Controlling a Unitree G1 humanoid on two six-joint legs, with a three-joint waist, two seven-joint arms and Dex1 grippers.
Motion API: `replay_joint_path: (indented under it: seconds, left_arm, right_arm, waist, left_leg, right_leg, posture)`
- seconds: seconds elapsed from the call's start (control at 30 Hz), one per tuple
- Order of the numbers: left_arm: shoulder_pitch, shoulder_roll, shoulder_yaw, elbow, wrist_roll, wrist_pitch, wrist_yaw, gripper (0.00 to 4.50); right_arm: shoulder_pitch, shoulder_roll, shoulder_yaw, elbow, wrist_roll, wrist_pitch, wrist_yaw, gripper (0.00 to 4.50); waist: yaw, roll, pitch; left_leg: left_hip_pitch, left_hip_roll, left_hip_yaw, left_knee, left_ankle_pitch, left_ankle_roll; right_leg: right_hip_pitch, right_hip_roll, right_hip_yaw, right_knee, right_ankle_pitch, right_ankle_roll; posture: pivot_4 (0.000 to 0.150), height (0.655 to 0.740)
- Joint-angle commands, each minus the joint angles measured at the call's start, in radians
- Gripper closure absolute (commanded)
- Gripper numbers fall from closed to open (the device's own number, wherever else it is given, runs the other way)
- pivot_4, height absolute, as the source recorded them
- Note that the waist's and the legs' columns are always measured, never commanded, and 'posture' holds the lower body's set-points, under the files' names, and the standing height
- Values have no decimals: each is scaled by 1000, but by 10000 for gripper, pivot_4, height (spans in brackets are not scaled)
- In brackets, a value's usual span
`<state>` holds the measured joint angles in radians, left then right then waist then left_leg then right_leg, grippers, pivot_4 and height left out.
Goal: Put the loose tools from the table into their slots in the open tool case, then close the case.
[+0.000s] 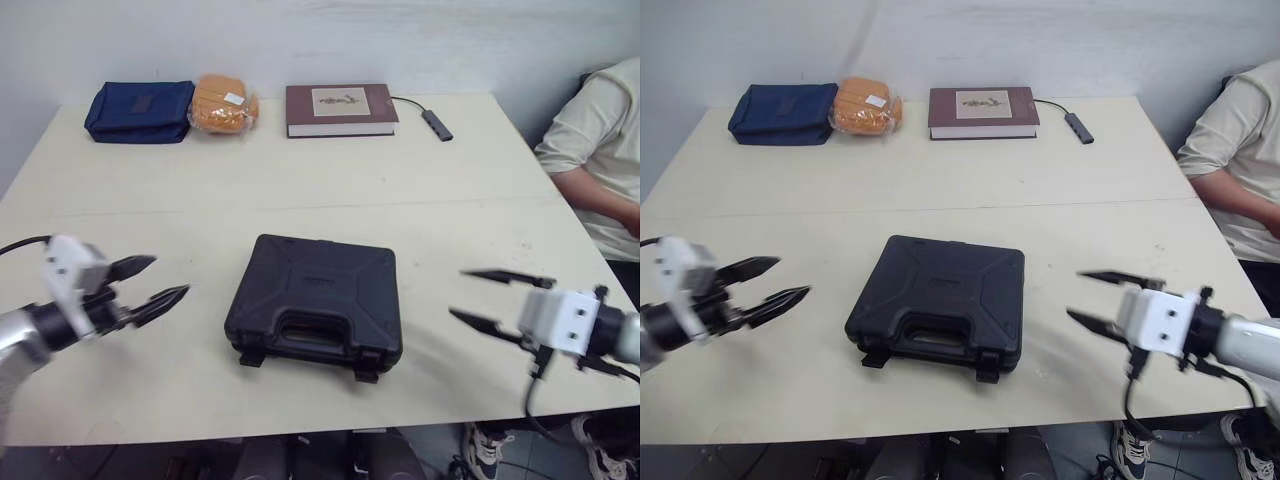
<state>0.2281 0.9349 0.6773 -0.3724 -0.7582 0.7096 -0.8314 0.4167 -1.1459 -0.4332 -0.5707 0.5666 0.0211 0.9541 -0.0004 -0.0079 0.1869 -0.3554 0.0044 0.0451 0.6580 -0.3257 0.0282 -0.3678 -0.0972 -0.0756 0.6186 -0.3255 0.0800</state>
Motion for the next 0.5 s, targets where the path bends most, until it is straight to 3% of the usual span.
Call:
replay_joint_path:
  seconds: [0.03, 0.1, 0.17, 0.23, 0.27, 0.37, 0.4, 0.5]
  left_arm:
    - [-8, 38, 29, 60, 13, 4, -46, 6239]
    - [-58, 41, -17, 98, 44, -21, -33, 6239]
    - [-91, 42, -53, 116, 65, -32, -36, 6239]
    - [-114, 50, -90, 127, 86, -48, -61, 6239]
    - [-122, 54, -107, 133, 99, -60, -74, 6239]
    - [-171, 62, -167, 178, 141, -96, -96, 6239]
    - [-225, 60, -216, 221, 169, -126, -103, 8676]
    - [-386, 44, -349, 335, 230, -176, -128, 18313]
  right_arm:
    - [67, 24, -117, -77, 131, 152, 82, 16308]
    - [101, 49, -105, -90, 136, 192, 103, 16308]
    - [117, 69, -96, -100, 130, 218, 119, 16308]
    - [117, 84, -93, -112, 133, 252, 119, 16308]
    - [115, 90, -93, -119, 137, 269, 119, 16308]
    - [110, 104, -84, -148, 154, 320, 118, 16308]
    - [115, 109, -60, -170, 155, 335, 117, 16308]
    - [115, 124, 12, -214, 146, 372, 98, 24287]
  waist:
    - [9, 0, 1]
    - [25, 0, 1]
    - [31, 0, 1]
    - [27, 0, 1]
    - [25, 0, 1]
    - [20, 0, 1]
    - [19, 0, 1]
    - [26, 1, 1]
  left_leg:
    - [1, 0, 0, 0, -4, -4]
    - [2, 0, 0, 0, -4, -4]
    - [1, 0, -1, -2, -4, -4]
    - [-4, -1, 0, -3, -2, -1]
    - [-5, -1, 0, -3, -1, -1]
    - [-5, -1, 0, -9, 2, -8]
    - [-6, 0, 0, -10, 2, -9]
    - [-5, 0, 0, -10, 4, -10]
  right_leg:
    - [2, 0, 0, -1, -3, -5]
    - [2, -1, 1, -2, -10, -18]
    - [0, -1, 1, -2, -10, -19]
    - [-5, -2, 2, -2, -7, -14]
    - [-7, -1, 2, -2, -1, -3]
    - [-8, 0, 1, -6, -1, -3]
    - [-9, 0, 1, -6, -1, -3]
    - [-9, 1, 0, -6, -1, -3]
  posture:
    - [1500, 7400]
    - [1500, 7400]
    - [1500, 7400]
    - [1500, 7400]
    - [1500, 7400]
    - [1500, 7400]
    - [1500, 7400]
    - [1500, 7400]
